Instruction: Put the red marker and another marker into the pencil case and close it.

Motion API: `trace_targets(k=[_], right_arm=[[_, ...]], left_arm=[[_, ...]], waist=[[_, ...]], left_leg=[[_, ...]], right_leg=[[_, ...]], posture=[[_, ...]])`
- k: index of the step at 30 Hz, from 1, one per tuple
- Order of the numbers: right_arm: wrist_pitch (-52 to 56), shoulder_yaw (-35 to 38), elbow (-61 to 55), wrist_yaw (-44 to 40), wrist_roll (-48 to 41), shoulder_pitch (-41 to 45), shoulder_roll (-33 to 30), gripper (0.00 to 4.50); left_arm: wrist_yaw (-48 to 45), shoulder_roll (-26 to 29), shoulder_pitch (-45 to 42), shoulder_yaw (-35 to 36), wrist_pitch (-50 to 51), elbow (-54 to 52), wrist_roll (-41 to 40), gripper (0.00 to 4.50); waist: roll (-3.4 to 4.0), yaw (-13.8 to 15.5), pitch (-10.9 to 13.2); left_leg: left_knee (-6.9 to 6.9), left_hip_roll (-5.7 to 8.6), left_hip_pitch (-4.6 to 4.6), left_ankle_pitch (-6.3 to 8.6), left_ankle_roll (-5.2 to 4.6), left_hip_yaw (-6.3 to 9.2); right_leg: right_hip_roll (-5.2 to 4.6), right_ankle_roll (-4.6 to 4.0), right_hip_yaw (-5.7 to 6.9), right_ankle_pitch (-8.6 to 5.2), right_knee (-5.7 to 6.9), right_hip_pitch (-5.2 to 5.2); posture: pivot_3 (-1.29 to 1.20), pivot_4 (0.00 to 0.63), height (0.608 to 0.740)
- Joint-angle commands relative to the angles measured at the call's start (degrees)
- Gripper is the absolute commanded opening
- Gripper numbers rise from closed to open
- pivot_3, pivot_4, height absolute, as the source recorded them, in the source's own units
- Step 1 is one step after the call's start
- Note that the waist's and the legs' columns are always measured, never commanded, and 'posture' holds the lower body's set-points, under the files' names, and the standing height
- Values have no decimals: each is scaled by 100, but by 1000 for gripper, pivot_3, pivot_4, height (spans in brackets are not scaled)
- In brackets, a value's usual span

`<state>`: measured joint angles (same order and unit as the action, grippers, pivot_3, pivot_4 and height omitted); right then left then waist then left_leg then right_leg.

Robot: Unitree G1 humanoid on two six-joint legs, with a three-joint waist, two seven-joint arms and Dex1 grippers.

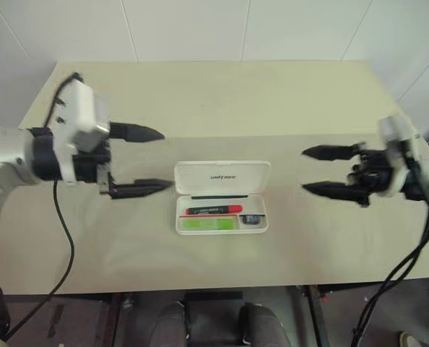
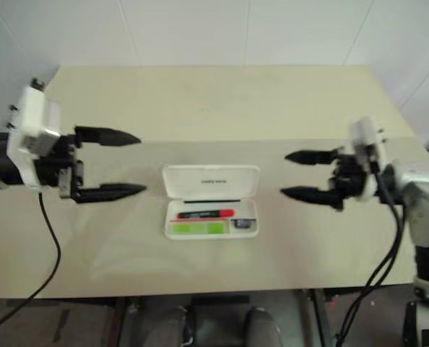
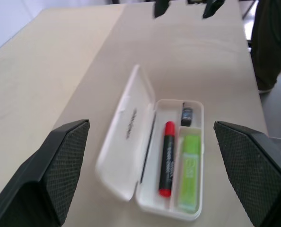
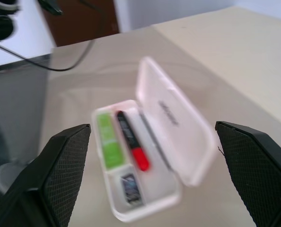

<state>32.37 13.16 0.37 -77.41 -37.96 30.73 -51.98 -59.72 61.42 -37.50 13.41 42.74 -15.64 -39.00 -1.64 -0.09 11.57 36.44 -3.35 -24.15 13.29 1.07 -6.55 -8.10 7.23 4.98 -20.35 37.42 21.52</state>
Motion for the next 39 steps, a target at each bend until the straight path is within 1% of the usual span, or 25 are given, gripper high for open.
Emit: trace_targets(k=[1,5,8,11,15,18,23,27,28,29,30,34,37,39], right_arm=[[-105,146,-211,120,-41,58,-54,4448],[78,323,-523,342,-350,202,26,4448],[436,483,-1128,610,-940,359,87,4448],[477,346,-1488,847,-937,407,57,4448],[445,267,-1733,1021,-864,360,20,4448],[401,269,-1783,1060,-798,277,-3,4500],[391,293,-1821,1054,-811,240,-42,4500],[391,311,-1829,1034,-830,232,-65,4500],[389,311,-1828,1027,-833,230,-66,4500],[378,300,-1826,1017,-811,214,-74,4500],[364,277,-1808,1016,-762,197,-85,4500],[245,148,-1698,1011,-502,148,-157,4500],[170,97,-1631,974,-401,152,-169,4500],[142,85,-1612,967,-372,154,-159,4500]], left_arm=[[-164,-126,-650,-399,-521,1205,535,4500],[-273,-577,-1430,-979,-1099,2628,1210,4500],[-465,-1278,-1861,-1466,-1577,3852,1670,4500],[-528,-1741,-2093,-1775,-2064,4647,2139,4500],[-479,-2213,-2366,-1951,-2534,5505,2563,4500],[-504,-2423,-2503,-1959,-2811,6003,2759,3906],[-605,-2660,-2566,-1955,-3034,6346,2924,2270],[-684,-2770,-2514,-1913,-3073,6335,2971,810],[-708,-2787,-2508,-1894,-3067,6316,2968,570],[-717,-2802,-2508,-1867,-3058,6304,2962,217],[-715,-2814,-2512,-1846,-3056,6302,2961,51],[-874,-2791,-2407,-1903,-3069,6024,2992,51],[-1151,-2777,-2202,-1909,-2919,5542,2872,51],[-1343,-2768,-1918,-1926,-2670,4905,2723,51]], waist=[[0,0,0],[0,21,0],[-1,45,0],[-5,61,2],[-13,44,7],[-14,29,7],[-14,13,7],[-15,14,8],[-15,13,8],[-15,13,8],[-15,13,8],[-15,12,8],[-15,11,8],[-15,8,8]], left_leg=[[3,-1,1,0,0,-3],[6,-2,-2,4,3,-12],[14,-7,-9,7,4,-15],[25,-13,-11,9,5,-16],[54,-29,-16,25,5,-19],[53,-33,-17,30,8,-21],[58,-35,-16,31,8,-24],[57,-35,-16,31,7,-23],[57,-35,-16,32,7,-24],[57,-35,-17,32,7,-23],[57,-35,-16,32,7,-23],[60,-35,-16,32,7,-23],[57,-36,-16,32,7,-24],[57,-36,-17,32,7,-24]], right_leg=[[2,0,-2,0,2,0],[3,0,-9,1,9,3],[8,0,-9,1,16,5],[13,0,-9,1,19,5],[25,0,-15,1,24,5],[30,0,-18,1,21,6],[31,0,-21,1,25,7],[31,0,-22,1,24,7],[31,0,-22,1,24,7],[31,0,-22,1,24,7],[31,0,-22,1,24,7],[31,0,-22,1,26,7],[31,0,-23,1,24,7],[31,0,-23,1,24,7]], posture=[[0,150,740],[0,150,740],[0,150,740],[0,150,740],[0,150,740],[0,150,740],[0,150,740],[0,150,740],[0,150,740],[0,150,740],[0,150,740],[0,150,740],[0,150,740],[0,150,740]])
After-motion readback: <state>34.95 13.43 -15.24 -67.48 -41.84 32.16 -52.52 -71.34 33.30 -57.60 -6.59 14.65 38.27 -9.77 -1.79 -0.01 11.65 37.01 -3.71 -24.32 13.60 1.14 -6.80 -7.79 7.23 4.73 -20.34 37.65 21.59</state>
